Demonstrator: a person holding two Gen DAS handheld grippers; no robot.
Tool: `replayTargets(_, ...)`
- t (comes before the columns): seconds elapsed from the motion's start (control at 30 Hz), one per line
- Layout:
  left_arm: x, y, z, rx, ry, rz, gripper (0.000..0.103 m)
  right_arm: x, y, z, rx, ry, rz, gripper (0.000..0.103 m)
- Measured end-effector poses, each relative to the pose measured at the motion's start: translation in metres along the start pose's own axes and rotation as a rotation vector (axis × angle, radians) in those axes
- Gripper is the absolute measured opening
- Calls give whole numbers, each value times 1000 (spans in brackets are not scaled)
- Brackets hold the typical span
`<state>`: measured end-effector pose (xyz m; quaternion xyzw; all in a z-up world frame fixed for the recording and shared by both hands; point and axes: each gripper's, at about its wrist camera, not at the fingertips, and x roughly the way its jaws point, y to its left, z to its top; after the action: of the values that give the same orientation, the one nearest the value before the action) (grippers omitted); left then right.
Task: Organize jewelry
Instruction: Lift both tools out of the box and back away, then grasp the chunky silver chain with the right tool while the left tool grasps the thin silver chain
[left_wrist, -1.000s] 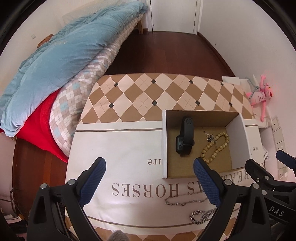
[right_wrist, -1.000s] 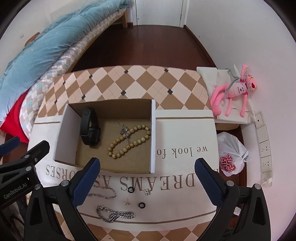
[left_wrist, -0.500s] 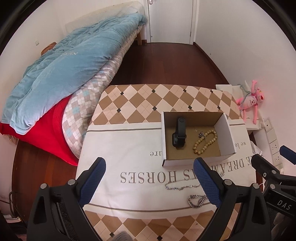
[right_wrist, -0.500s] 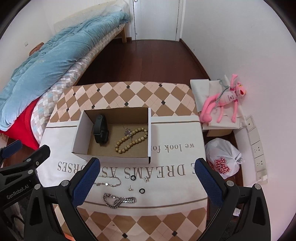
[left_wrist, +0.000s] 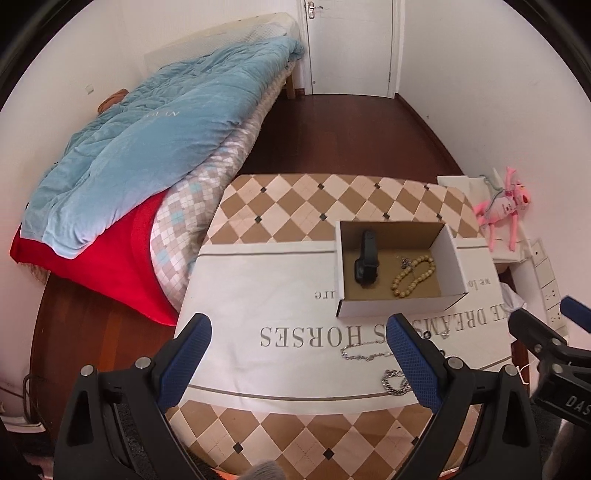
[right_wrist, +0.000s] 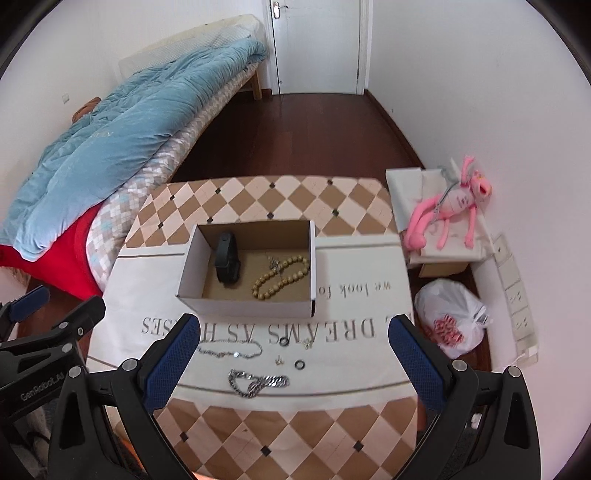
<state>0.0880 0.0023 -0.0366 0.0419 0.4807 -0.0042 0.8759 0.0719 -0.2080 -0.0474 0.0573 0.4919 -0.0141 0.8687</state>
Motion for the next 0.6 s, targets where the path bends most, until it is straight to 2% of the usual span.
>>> replayTargets(0.2,48,-7,-31,-8,112,19,97,46,-23,-33,65,124,17,100)
replayTargets(0.3,80,-19,-51,0,205,-23,96,76,-42,-54,118,194,20,83)
replayTargets(0.33,90,-25,-58,3,236,-51,95,83,-47,-60,136,210,20,74)
replayTargets(0.37,97,-30,-62,7,258,-69,92,89,-53,-65,152,223,19,67)
replayTargets(0.4,106,-39,-67,16,284,-86,88,96,-59,-71,170,234,21,65)
replayTargets(0.47,115,-47,-73,24,315,-81,87,105,-68,-79,196,253,31,54)
replayTargets(0.6,128,-51,-80,45,331,-32,88,122,-69,-89,242,286,100,54)
